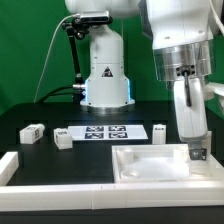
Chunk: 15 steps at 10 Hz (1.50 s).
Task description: Assemble one leg
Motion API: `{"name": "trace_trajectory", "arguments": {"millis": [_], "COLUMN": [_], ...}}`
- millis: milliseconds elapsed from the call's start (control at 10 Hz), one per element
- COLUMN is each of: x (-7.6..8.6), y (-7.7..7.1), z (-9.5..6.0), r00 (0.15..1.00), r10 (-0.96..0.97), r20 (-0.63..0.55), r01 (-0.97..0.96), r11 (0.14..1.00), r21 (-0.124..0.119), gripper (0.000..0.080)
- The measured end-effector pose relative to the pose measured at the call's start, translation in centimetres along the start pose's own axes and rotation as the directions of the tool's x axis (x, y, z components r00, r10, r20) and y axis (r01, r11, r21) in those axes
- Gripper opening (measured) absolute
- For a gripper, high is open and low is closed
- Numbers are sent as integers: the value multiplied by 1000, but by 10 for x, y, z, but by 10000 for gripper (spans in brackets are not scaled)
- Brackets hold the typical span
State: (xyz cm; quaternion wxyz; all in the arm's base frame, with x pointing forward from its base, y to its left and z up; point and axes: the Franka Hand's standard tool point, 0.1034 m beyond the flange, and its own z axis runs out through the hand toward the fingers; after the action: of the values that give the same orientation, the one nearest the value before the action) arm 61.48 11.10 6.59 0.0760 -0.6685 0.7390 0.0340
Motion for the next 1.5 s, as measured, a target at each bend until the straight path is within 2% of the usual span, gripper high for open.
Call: {"name": "trace_trajectory", "arguments": {"millis": [100, 400, 600, 700, 1000, 1200, 1300, 1500], "x": [0, -6, -10, -12, -8, -11, -11, -11], "y": [0, 1, 2, 2, 1, 3, 2, 2], "z": [0, 0, 0, -1, -1, -1, -1, -1], "r00": [990, 909, 793, 716, 479, 269, 210, 211], "r10": [-139, -416, -609, -698, -878, -963, -978, -977], "r20": [0, 1, -10, -16, -9, 3, 7, 6], "r01": [139, 416, 609, 697, 876, 960, 975, 975], "r11": [990, 909, 793, 716, 479, 268, 209, 210], "r21": [0, -7, -22, -39, -52, -79, -78, -77], "gripper": [636, 649, 649, 649, 649, 649, 649, 626]}}
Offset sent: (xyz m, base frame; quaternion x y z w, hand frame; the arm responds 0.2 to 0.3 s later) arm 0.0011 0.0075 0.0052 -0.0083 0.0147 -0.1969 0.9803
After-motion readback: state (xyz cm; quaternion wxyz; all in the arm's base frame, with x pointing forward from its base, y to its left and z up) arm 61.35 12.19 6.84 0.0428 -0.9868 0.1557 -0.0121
